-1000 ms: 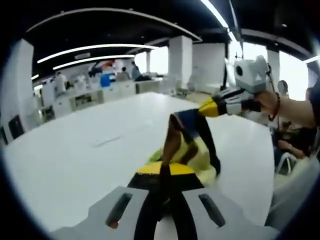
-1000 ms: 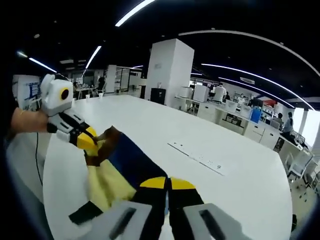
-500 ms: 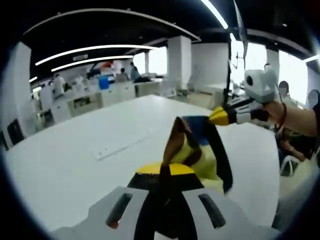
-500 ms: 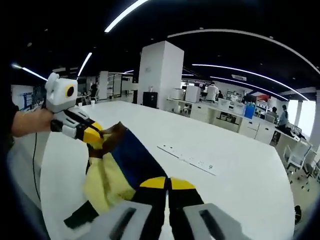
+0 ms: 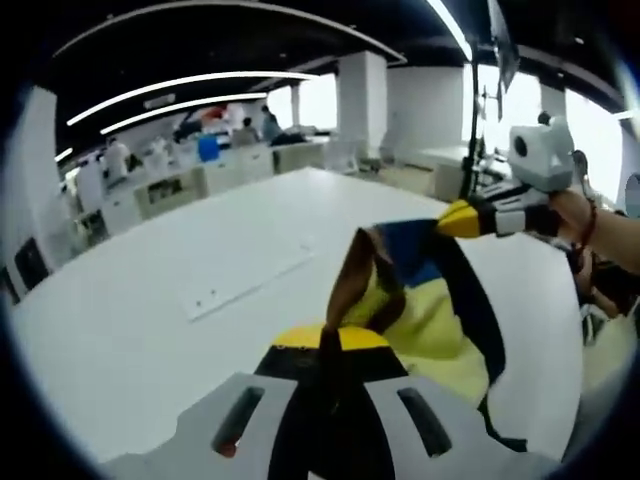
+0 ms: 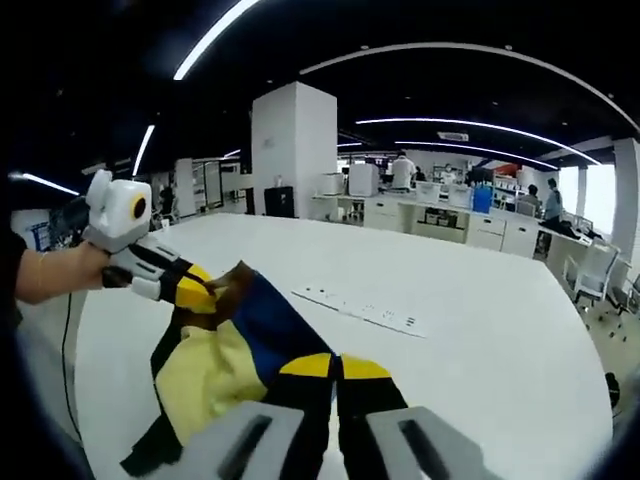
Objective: Fold the garment on the visible template until the final outline fits inside the template.
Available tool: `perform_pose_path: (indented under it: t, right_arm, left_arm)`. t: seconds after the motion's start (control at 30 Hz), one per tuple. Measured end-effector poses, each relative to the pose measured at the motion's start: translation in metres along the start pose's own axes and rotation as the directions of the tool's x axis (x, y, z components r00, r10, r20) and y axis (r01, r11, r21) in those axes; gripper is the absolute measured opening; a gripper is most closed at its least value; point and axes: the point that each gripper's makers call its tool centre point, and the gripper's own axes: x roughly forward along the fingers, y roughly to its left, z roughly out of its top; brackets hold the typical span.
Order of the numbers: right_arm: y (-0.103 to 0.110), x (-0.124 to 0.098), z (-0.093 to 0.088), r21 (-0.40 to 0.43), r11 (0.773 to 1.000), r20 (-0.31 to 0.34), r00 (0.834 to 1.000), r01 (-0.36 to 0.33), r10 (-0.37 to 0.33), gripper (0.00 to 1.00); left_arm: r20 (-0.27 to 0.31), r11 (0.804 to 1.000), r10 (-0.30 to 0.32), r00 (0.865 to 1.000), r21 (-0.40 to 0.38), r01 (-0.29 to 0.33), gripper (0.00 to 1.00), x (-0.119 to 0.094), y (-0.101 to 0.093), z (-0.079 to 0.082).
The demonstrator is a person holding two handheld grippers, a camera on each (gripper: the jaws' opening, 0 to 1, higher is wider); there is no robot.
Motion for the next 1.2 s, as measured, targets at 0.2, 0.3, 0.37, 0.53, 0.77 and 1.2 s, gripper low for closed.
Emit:
perform_pose_path:
  t: [0.2, 0.3, 0.37, 0.53, 0.77, 1.2]
  right_arm:
    - [-0.007, 0.009, -0.015, 0.029, 0.999, -0.041, 0.999, 0.018, -0.017, 0.0]
    - [-0.009, 0.015, -0.022, 0.039, 0.999, -0.062, 0.998, 0.021, -0.019, 0.0]
    - [-0.008, 0.017, -0.025, 0.04, 0.999, -0.07, 0.997, 0.017, -0.014, 0.0]
    - [-0.009, 0.019, -0.031, 0.045, 0.999, -0.086, 0.996, 0.014, -0.01, 0.0]
    - [-0.001, 0.018, -0.034, 0.052, 0.999, -0.091, 0.996, -0.016, 0.02, 0.0]
    - [-0.002, 0.012, -0.034, 0.039, 0.999, -0.107, 0.994, -0.014, 0.018, 0.0]
  left_arm:
    - [-0.035, 1.0, -0.002, 0.999, -0.001, 0.002, 0.0, 0.015, 0.005, -0.014]
    - [-0.047, 1.0, -0.01, 0.999, -0.017, 0.009, 0.0, 0.019, 0.008, -0.02]
    - [-0.049, 1.0, -0.008, 0.999, -0.025, 0.007, 0.02, 0.02, 0.009, -0.023]
    - [-0.01, 0.993, -0.02, 1.0, -0.112, 0.018, 0.08, 0.015, 0.013, -0.023]
    - [0.014, 0.992, 0.02, 1.0, -0.124, -0.018, 0.21, -0.006, 0.025, -0.023]
    - [-0.02, 0.982, 0.05, 0.999, -0.179, -0.053, 0.36, -0.037, 0.018, -0.056]
